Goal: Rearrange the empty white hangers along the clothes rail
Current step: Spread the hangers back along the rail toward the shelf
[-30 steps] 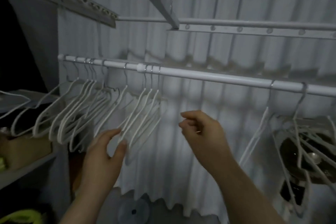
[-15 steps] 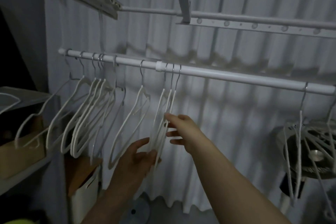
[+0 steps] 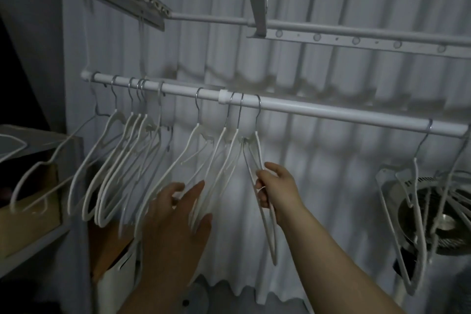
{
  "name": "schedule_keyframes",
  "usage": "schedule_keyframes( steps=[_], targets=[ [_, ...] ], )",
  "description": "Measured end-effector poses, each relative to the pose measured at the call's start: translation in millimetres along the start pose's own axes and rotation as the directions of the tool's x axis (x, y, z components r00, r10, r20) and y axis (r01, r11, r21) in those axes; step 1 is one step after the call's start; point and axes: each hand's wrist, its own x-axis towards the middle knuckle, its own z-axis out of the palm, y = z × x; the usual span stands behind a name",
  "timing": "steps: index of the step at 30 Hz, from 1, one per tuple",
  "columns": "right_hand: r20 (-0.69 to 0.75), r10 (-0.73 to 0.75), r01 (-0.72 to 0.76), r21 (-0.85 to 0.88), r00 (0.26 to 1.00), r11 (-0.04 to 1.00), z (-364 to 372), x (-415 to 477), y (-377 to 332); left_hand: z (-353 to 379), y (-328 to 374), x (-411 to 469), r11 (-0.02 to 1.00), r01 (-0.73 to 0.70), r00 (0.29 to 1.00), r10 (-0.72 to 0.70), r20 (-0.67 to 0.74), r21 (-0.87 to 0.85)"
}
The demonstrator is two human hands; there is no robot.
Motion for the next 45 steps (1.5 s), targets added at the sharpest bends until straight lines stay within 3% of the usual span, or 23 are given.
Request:
schedule_keyframes(
  steps=[6, 12, 17, 19, 22, 24, 28, 37, 45],
  targets=[
    [-0.024, -0.045, 0.045, -0.017, 0.999, 0.999, -34, -7, -5, 2, 9, 9, 0.948, -0.07, 0.997, 0.071, 0.01, 0.31],
    [-0.087, -0.067, 0.065, -0.029, 0.994, 0.997, -77, -12, -9, 16, 21, 0, 0.937, -0.11, 0.987, 0.143, -0.078, 0.332],
    [-0.137, -0.074, 0.074, -0.005, 0.988, 0.997, -116, -15, -8, 31, 56, -7, 0.953, -0.193, 0.981, 0.184, 0.06, 0.233],
    [-0.163, -0.078, 0.077, -0.014, 0.983, 0.997, -133, -15, -8, 40, 69, -10, 0.986, -0.133, 0.981, 0.117, 0.153, 0.099],
    [-0.191, -0.077, 0.077, -0.007, 0.979, 0.997, -157, -15, -7, 56, 89, -20, 0.986, 0.106, 0.978, -0.079, 0.193, -0.132],
    [-0.202, -0.081, 0.082, -0.002, 0.976, 0.997, -172, -15, -7, 65, 104, -27, 0.971, 0.108, 0.975, -0.062, 0.212, -0.214],
    [-0.232, -0.086, 0.088, -0.003, 0.969, 0.996, -198, -17, -9, 83, 123, -31, 0.967, 0.038, 0.97, 0.025, 0.243, -0.251],
    [-0.228, -0.105, 0.102, -0.025, 0.968, 0.994, -233, -19, -12, 110, 163, -37, 0.978, 0.02, 0.947, 0.049, 0.319, -0.21],
    [-0.21, -0.091, 0.09, -0.016, 0.973, 0.996, -235, -21, -13, 117, 176, -40, 0.947, 0.135, 0.925, -0.014, 0.381, -0.292]
  ],
)
